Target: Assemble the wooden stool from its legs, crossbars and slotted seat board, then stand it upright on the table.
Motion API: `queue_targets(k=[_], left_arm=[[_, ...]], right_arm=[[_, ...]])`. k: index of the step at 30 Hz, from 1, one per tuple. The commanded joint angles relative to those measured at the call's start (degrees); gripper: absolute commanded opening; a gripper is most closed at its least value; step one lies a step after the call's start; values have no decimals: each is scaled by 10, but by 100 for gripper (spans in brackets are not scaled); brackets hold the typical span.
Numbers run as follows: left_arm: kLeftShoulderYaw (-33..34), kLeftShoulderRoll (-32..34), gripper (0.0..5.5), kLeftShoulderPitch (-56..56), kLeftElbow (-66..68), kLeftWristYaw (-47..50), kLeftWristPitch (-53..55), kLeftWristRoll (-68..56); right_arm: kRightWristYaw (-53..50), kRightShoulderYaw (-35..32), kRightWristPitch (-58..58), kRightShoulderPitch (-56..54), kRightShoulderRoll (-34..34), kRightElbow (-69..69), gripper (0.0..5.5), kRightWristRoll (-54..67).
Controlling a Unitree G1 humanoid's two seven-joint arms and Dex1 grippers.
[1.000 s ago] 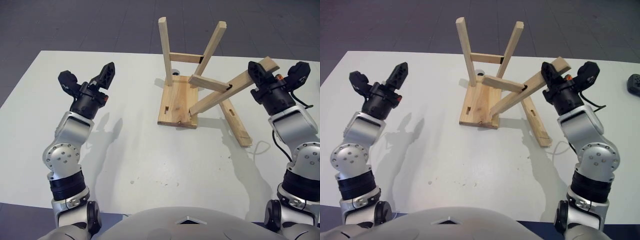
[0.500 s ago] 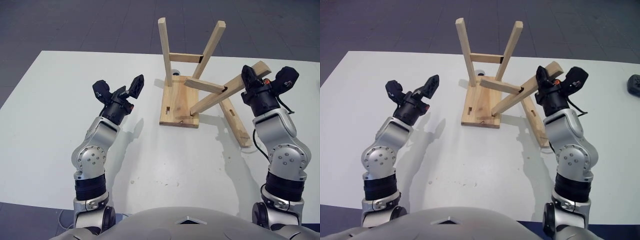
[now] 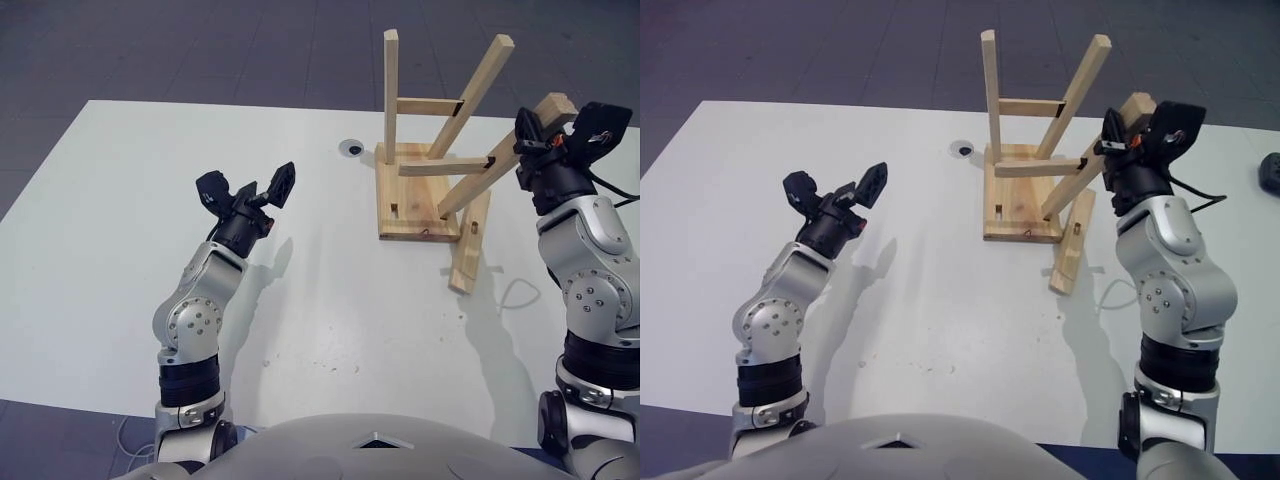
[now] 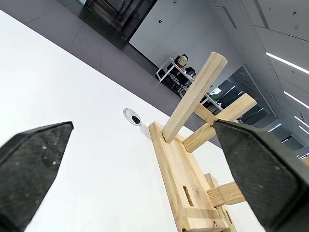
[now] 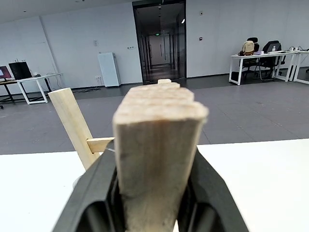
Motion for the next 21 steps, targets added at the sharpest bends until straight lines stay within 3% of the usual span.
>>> queue_targets(k=[1, 6, 10, 21], left_arm=[[-1, -1, 540, 6, 0, -3, 0, 17], [-3, -2, 540, 5, 3, -5, 3, 22], [-8, -3, 540, 2, 7, -5, 4, 28], [-17, 4, 540, -11, 18, -11, 13, 30]], right_arm=[[0, 35, 113, 117, 11, 38, 105, -17], [32, 42, 118, 126, -4, 49, 105, -21], [86, 86, 174, 123, -29, 58, 105, 4], [198, 114, 244, -66, -41, 243, 104, 26]])
